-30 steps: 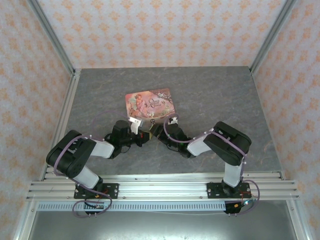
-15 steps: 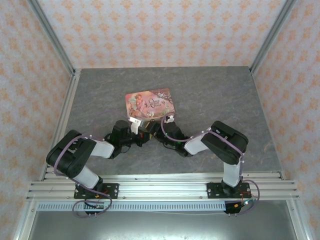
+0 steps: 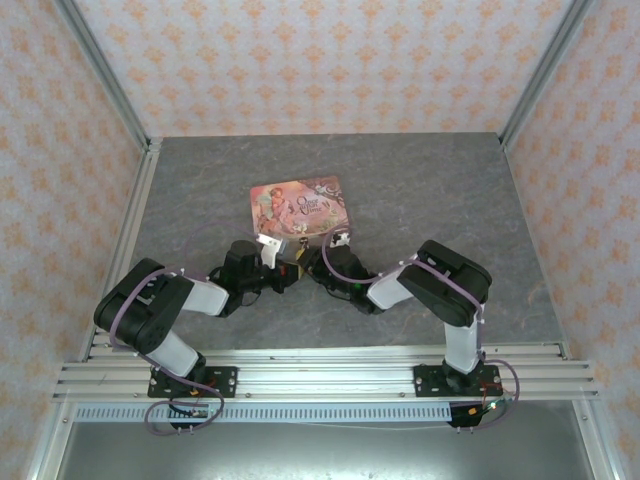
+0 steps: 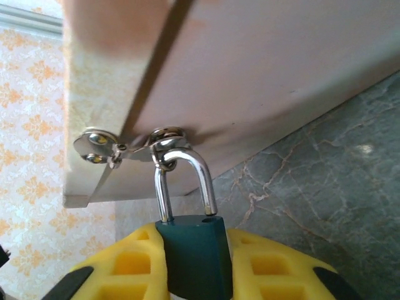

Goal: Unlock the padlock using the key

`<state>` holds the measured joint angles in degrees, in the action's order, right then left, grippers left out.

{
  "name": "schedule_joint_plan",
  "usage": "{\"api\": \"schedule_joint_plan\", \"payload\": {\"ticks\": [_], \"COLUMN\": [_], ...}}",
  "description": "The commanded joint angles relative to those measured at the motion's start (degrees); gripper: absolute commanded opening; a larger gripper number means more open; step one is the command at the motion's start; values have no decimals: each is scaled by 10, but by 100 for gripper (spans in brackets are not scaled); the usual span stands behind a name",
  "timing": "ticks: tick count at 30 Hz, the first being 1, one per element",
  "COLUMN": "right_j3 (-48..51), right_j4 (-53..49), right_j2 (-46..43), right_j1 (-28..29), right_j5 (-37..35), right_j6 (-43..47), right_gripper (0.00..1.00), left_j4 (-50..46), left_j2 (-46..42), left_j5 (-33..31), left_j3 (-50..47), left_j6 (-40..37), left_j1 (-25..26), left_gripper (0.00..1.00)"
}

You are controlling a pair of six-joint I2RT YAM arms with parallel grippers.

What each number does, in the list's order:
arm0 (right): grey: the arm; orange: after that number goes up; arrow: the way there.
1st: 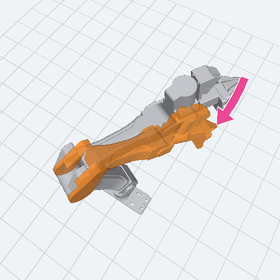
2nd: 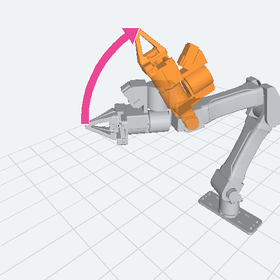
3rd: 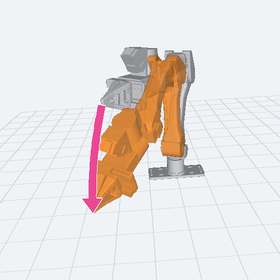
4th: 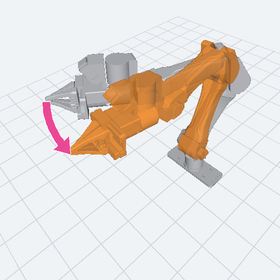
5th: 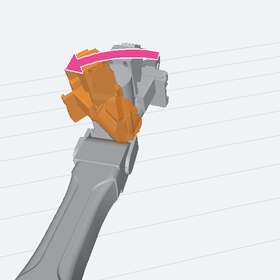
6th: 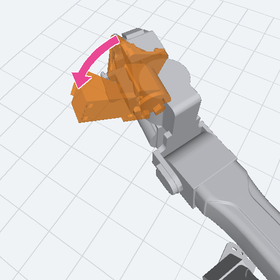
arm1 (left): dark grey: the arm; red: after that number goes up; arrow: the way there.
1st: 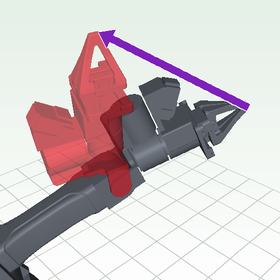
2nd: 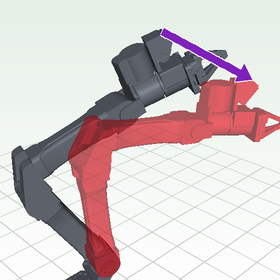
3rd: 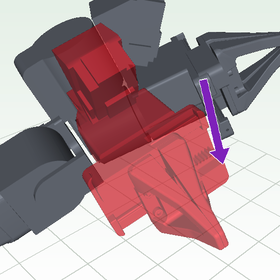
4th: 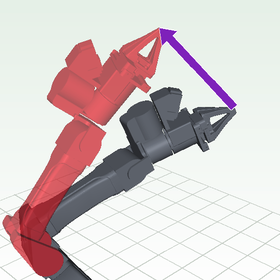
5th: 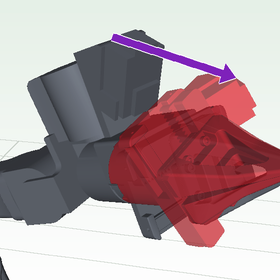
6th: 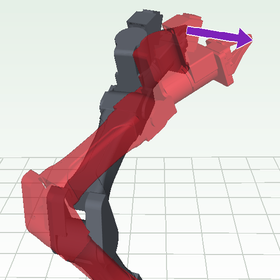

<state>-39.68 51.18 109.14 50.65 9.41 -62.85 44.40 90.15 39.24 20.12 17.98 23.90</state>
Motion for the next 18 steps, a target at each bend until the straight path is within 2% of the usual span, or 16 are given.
{"api": "schedule_joint_plan", "payload": {"ticks": [1, 8, 10, 13, 16, 18], "right_j3": [5, -5, -11, -34, -75, -105], "right_j4": [1, -117, -168, -255, -360, -431], "right_j2": [-21, -65, -86, -109, -117, -114], "right_j1": [4, 10, 12, 13, 13, 13], "right_j5": [-11, -32, -40, -43, -49, -54], "right_j6": [17, 99, 144, 217, 286, 328], "right_gripper": [18, 4, 0, 0, 0, 0], "left_j4": [15, -11, -29, -58, -97, -123], "left_j2": [2, -14, -28, -52, -82, -101], "left_j5": [8, -6, -15, -25, -37, -48], "left_j3": [9, 7, 4, 0, 0, -1], "left_j6": [-6, -17, -25, -37, -50, -58], "left_j1": [-2, -2, -2, -2, -2, -2], "left_gripper": [0, 2, 16, 31, 39, 41]}}
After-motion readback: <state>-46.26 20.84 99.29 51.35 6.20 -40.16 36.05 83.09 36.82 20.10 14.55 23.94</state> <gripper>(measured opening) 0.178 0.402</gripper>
